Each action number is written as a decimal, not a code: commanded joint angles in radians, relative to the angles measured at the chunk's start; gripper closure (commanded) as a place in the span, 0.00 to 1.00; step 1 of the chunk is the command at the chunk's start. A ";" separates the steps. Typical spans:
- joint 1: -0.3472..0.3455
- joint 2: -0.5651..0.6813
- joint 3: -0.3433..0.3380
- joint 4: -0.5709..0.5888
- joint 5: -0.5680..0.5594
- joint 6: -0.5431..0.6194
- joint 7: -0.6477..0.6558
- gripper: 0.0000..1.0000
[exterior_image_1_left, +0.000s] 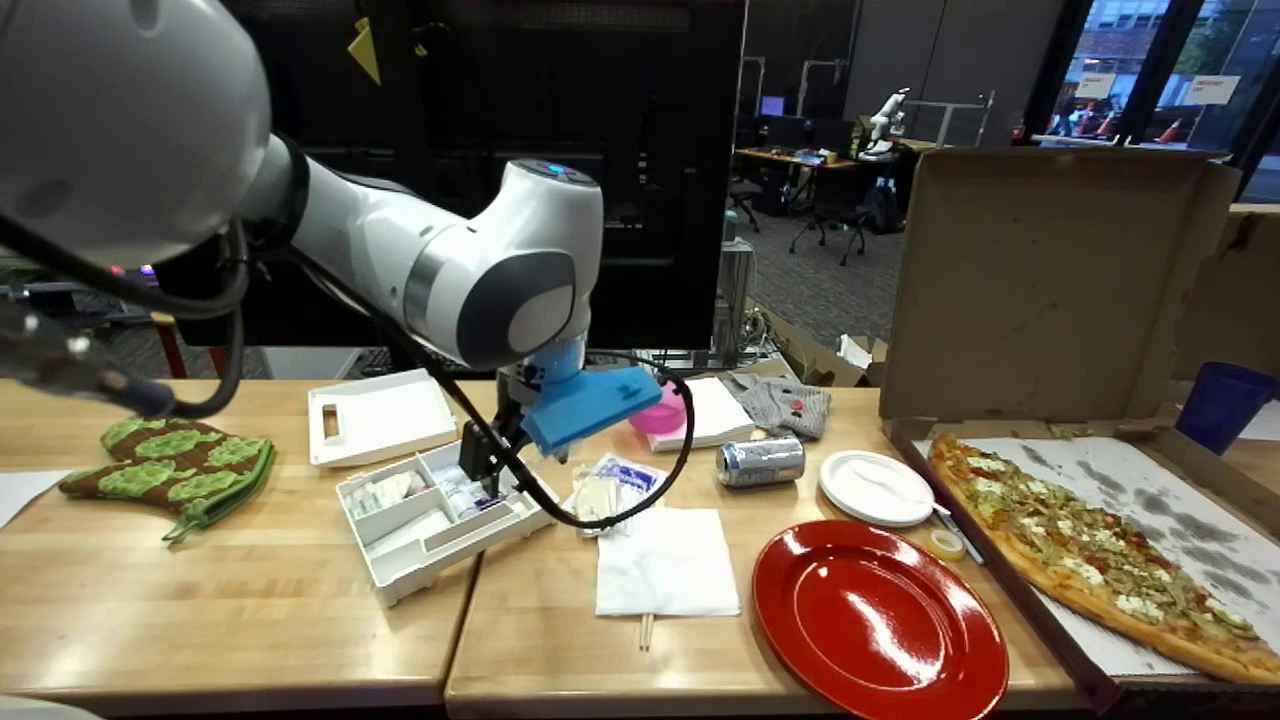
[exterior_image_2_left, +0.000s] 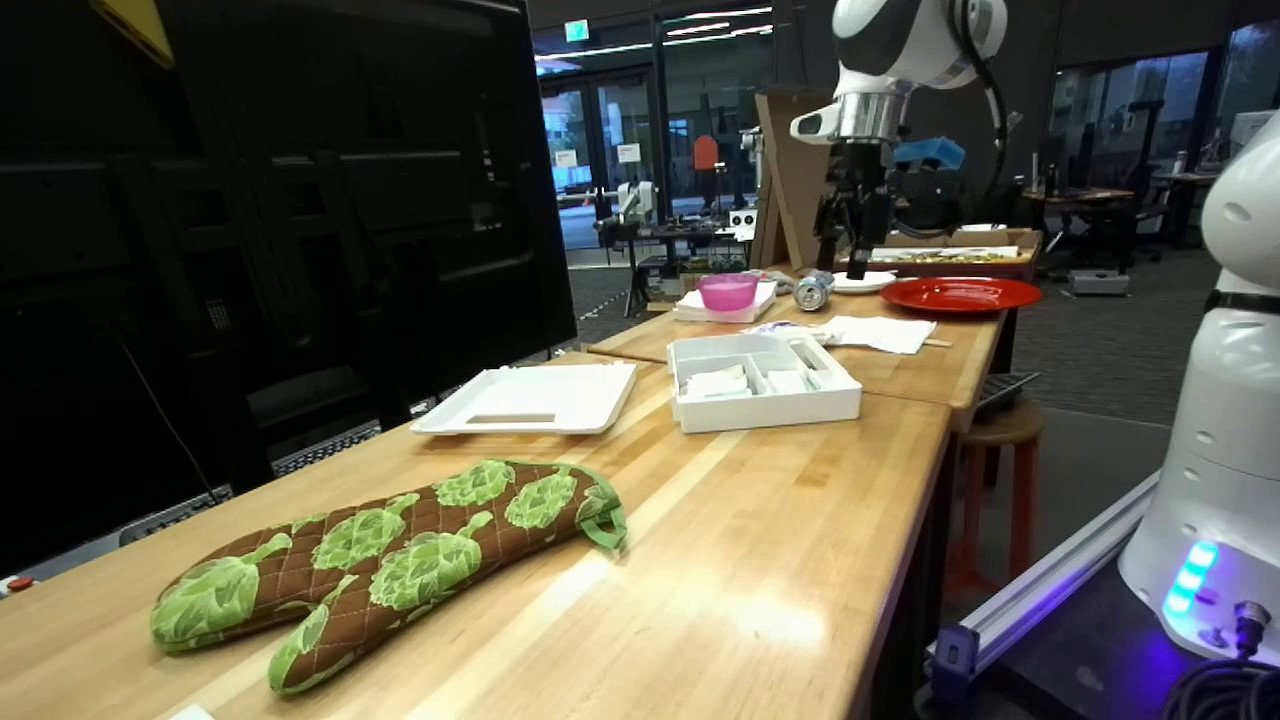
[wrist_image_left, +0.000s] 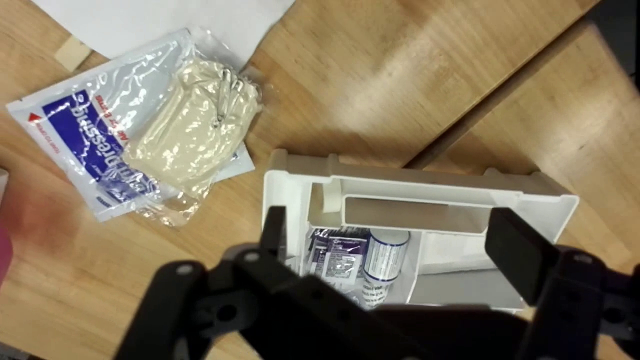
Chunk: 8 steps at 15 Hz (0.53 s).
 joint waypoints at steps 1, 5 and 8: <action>0.014 -0.033 -0.014 0.019 -0.099 -0.080 -0.051 0.00; 0.037 -0.029 -0.017 0.020 -0.136 -0.118 -0.141 0.00; 0.068 -0.023 -0.005 0.017 -0.120 -0.131 -0.191 0.00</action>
